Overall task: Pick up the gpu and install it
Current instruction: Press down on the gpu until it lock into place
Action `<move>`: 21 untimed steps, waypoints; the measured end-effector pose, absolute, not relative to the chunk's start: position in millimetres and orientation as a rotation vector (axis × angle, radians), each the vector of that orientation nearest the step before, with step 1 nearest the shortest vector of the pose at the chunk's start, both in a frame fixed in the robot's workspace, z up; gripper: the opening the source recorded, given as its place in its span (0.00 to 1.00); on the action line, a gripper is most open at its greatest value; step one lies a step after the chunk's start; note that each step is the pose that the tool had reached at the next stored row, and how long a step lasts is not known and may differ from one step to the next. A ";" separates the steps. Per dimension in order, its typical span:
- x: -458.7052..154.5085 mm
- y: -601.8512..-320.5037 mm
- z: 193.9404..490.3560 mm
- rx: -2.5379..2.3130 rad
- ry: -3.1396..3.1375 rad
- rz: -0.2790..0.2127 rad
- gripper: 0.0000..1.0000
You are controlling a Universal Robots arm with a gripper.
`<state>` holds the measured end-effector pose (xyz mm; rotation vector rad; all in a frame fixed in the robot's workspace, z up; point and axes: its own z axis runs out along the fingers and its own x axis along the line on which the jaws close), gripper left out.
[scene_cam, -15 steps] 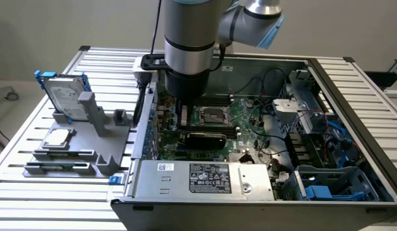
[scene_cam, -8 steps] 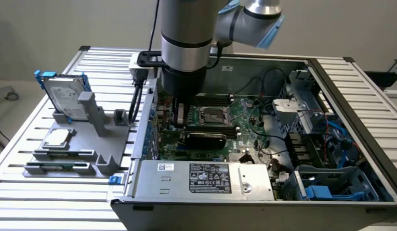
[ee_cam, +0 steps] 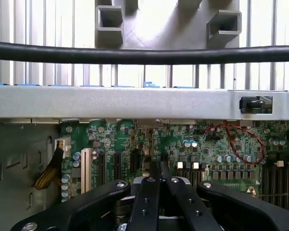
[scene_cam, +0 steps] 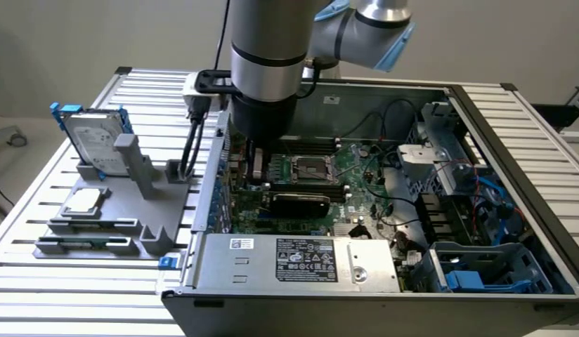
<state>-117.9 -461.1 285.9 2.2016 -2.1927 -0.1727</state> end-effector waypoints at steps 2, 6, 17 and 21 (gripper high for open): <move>-118.8 -461.2 286.5 2.196 -2.188 -0.181 0.11; -119.4 -461.2 286.9 2.181 -2.174 -0.209 0.11; -119.4 -461.6 290.1 2.148 -2.146 -0.254 0.11; -119.6 -462.1 290.8 2.142 -2.142 -0.243 0.11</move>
